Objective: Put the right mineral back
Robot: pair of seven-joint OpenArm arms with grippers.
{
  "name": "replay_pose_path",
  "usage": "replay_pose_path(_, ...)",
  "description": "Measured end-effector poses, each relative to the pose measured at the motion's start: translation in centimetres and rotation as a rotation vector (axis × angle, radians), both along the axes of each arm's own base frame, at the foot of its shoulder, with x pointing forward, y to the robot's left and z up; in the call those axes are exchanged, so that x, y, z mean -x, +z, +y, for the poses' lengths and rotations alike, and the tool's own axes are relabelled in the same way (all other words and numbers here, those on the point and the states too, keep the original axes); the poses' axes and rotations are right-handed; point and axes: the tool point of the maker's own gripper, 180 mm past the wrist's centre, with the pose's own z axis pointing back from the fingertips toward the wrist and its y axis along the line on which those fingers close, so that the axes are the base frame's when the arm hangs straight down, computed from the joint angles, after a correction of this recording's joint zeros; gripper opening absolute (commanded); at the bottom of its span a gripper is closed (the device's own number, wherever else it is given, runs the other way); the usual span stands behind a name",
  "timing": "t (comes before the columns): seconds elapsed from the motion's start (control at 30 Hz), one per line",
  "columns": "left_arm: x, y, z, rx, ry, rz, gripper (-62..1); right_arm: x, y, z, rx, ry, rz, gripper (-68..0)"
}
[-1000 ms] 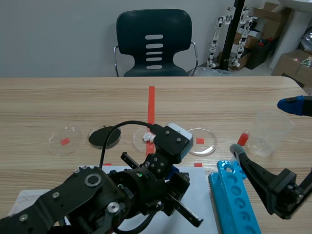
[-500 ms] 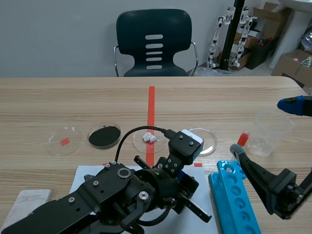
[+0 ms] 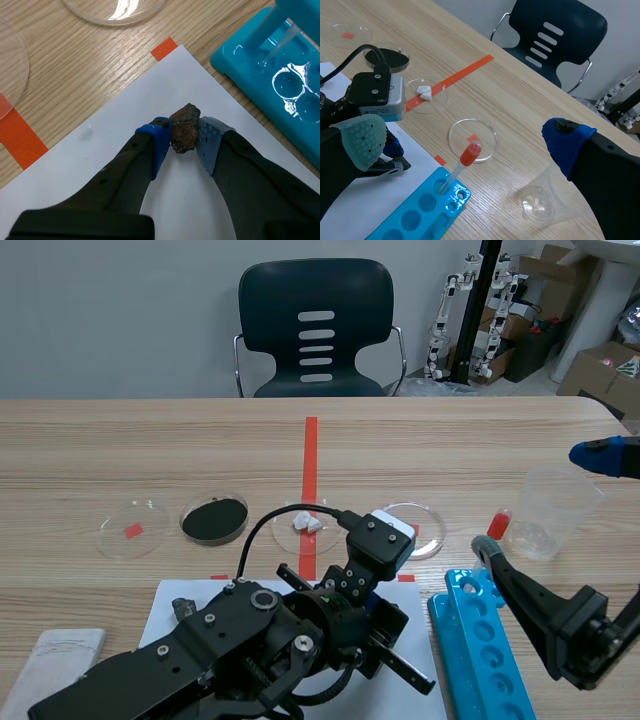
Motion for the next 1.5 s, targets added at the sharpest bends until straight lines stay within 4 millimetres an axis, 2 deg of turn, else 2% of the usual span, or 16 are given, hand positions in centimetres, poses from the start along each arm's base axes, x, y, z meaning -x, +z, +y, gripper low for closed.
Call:
replay_pose_path(0.1,-0.1,0.0,0.0,-0.001,0.003,-0.001,-47.4,0.0,0.0,0.0,0.0,0.0,0.0,0.4)
replay_pose_path(0.23,-0.2,0.0,0.3,-0.006,0.019,-0.004,-39.5,0.0,0.0,0.0,0.0,0.0,0.0,0.4)
replay_pose_path(0.43,-0.6,0.0,0.7,-0.016,0.051,-0.011,-31.1,0.0,0.0,0.0,0.0,0.0,0.0,0.4)
replay_pose_path(0.7,-0.6,0.0,0.7,-0.016,0.05,-0.01,-9.4,0.0,0.0,0.0,0.0,0.0,0.0,0.4)
replay_pose_path(0.87,-0.6,0.0,0.7,-0.016,0.05,-0.01,1.4,0.0,0.0,0.0,0.0,0.0,0.0,0.4)
replay_pose_path(1.17,-0.6,0.0,1.2,-0.024,0.037,-0.015,1.4,0.0,0.0,0.0,0.0,0.0,0.0,0.4)
replay_pose_path(1.27,-0.7,1.5,1.7,-0.008,0.033,-0.054,1.4,0.0,0.0,0.0,0.0,0.0,0.0,0.4)
replay_pose_path(1.5,0.4,6.6,2.5,0.062,-0.002,-0.162,1.4,0.0,0.0,0.0,0.0,0.0,0.0,0.4)
